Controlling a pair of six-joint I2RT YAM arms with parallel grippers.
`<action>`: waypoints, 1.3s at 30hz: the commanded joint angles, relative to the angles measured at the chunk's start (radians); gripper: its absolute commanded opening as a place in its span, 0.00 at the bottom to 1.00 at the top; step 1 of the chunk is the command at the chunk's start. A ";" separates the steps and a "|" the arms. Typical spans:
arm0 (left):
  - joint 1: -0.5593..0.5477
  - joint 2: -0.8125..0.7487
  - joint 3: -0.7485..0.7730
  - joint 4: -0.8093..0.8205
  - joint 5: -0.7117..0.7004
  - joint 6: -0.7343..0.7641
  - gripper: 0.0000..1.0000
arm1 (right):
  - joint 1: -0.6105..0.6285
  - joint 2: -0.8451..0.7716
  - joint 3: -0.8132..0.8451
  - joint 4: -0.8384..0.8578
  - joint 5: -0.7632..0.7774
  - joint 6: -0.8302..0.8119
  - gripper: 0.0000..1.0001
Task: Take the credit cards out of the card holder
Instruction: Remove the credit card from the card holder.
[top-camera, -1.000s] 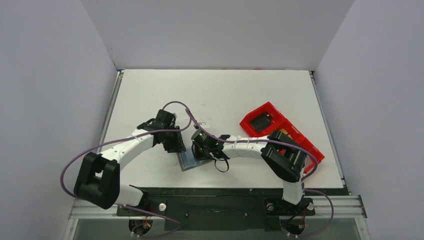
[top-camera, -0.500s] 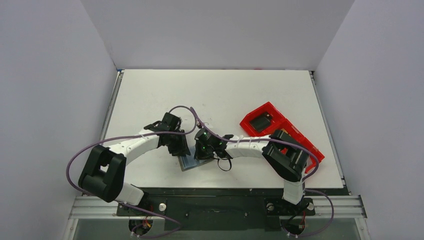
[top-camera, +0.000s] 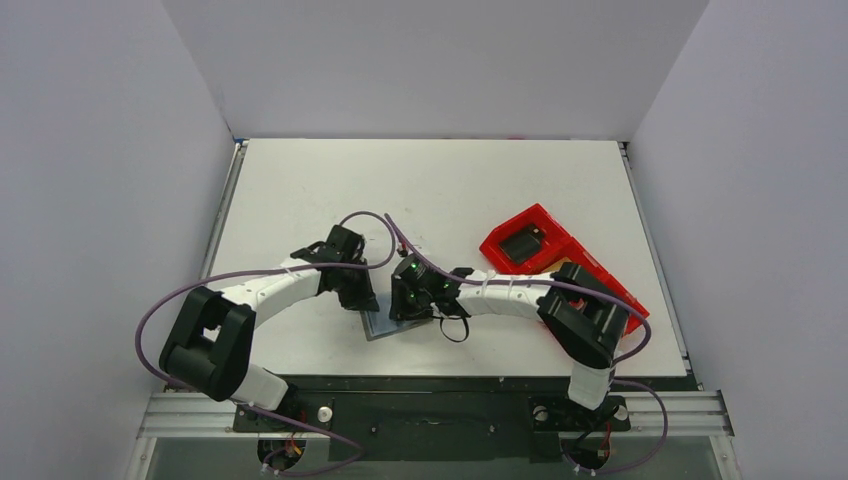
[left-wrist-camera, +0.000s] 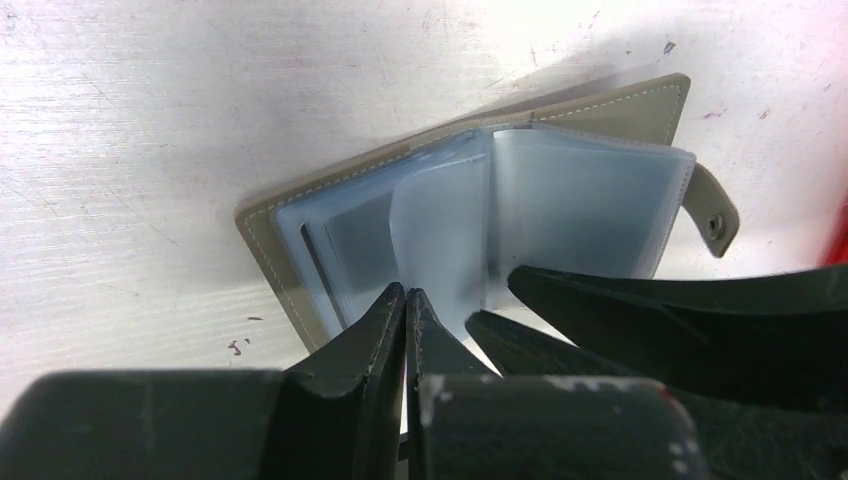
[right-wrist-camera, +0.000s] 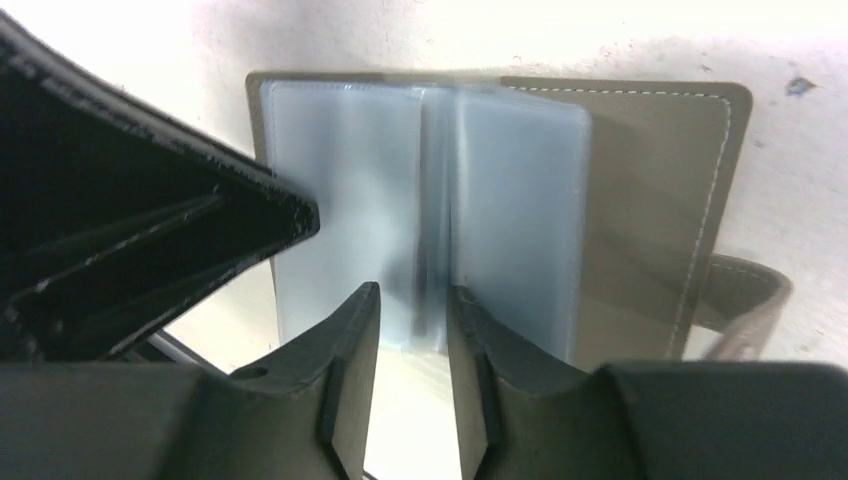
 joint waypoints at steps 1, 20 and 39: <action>-0.011 -0.018 0.065 0.010 0.020 0.016 0.00 | -0.002 -0.120 0.022 -0.073 0.043 -0.026 0.30; -0.124 0.097 0.203 0.044 0.058 -0.021 0.08 | -0.034 -0.318 -0.005 -0.206 0.199 -0.034 0.36; -0.165 0.201 0.283 0.099 0.091 -0.057 0.49 | -0.035 -0.406 -0.076 -0.239 0.247 -0.018 0.36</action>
